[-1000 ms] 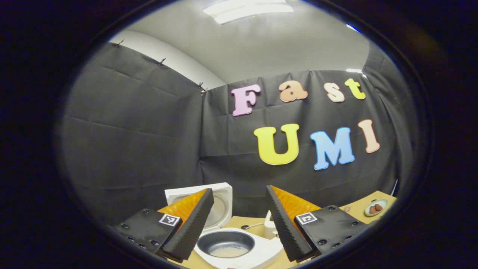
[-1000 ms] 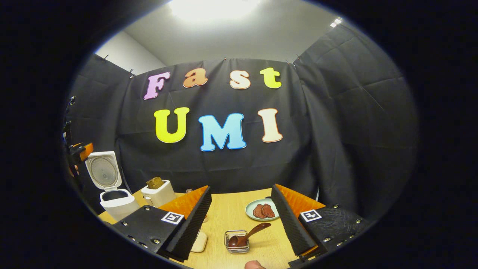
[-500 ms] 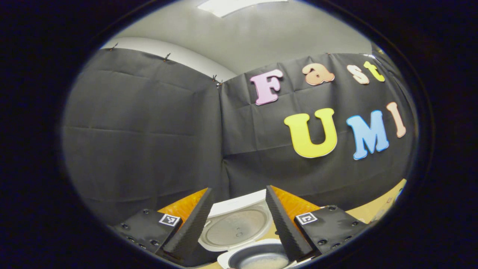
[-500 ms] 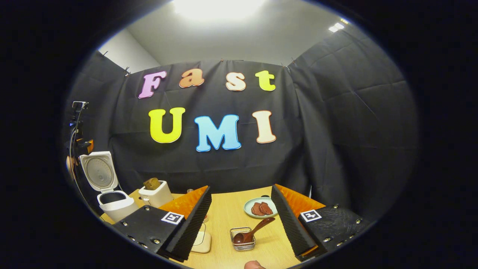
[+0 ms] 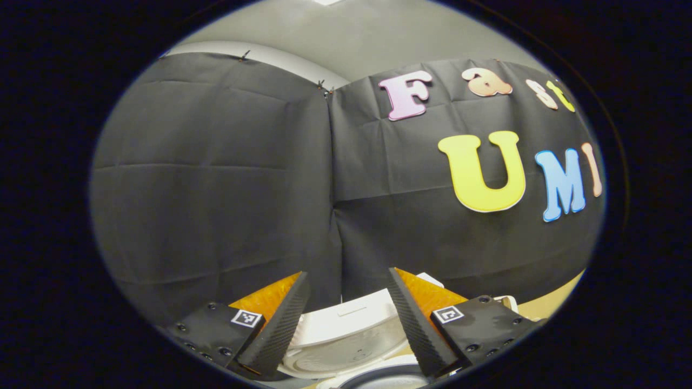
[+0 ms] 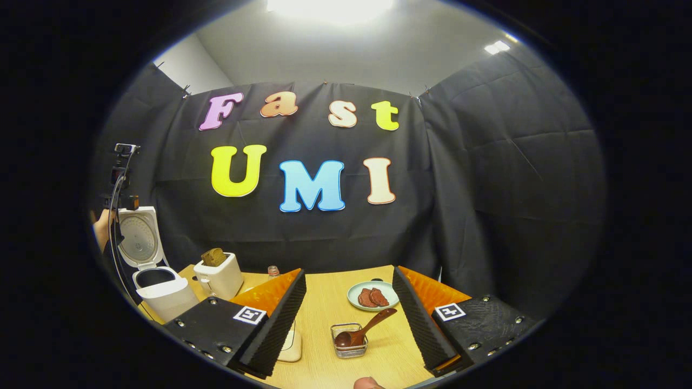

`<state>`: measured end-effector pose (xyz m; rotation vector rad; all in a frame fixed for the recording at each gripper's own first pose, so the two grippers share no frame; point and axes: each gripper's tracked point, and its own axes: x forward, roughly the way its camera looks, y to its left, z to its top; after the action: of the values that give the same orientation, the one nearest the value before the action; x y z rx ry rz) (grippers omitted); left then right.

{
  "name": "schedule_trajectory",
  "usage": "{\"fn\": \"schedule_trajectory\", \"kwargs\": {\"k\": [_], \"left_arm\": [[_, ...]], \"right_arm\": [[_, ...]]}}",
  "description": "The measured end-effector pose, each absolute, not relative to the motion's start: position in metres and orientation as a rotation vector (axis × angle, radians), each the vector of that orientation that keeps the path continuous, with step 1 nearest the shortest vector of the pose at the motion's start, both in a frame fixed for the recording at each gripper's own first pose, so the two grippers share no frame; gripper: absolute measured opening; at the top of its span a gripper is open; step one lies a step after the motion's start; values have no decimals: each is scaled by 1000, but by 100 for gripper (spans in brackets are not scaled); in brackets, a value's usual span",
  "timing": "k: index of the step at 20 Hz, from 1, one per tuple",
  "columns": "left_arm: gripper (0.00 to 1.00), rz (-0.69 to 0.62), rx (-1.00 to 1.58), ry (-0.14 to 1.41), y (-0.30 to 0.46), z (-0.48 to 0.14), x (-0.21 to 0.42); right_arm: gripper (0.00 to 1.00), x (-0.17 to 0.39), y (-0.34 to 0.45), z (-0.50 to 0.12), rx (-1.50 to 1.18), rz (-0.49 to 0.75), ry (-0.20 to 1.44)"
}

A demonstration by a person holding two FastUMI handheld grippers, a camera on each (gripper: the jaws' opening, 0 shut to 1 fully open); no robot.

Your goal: Close the left gripper, press the button to open the rice cooker; take a wooden spoon from the chopstick holder with the right hand, scoop a spoonful of rice and pour it into the rice cooker, then put the wooden spoon back into the chopstick holder.

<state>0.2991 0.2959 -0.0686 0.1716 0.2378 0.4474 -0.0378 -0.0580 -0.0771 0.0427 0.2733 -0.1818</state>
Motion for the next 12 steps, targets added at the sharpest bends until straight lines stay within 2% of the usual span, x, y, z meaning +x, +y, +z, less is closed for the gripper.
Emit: {"fn": "schedule_trajectory", "kwargs": {"k": [4, 12], "left_arm": [[99, 473, 134, 273, 306, -87, 312], [100, 470, 90, 330, 278, -90, 283]], "right_arm": [[98, -39, -55, -77, 26, -174, 278], [98, -44, -72, -79, 68, -140, 279]]}}
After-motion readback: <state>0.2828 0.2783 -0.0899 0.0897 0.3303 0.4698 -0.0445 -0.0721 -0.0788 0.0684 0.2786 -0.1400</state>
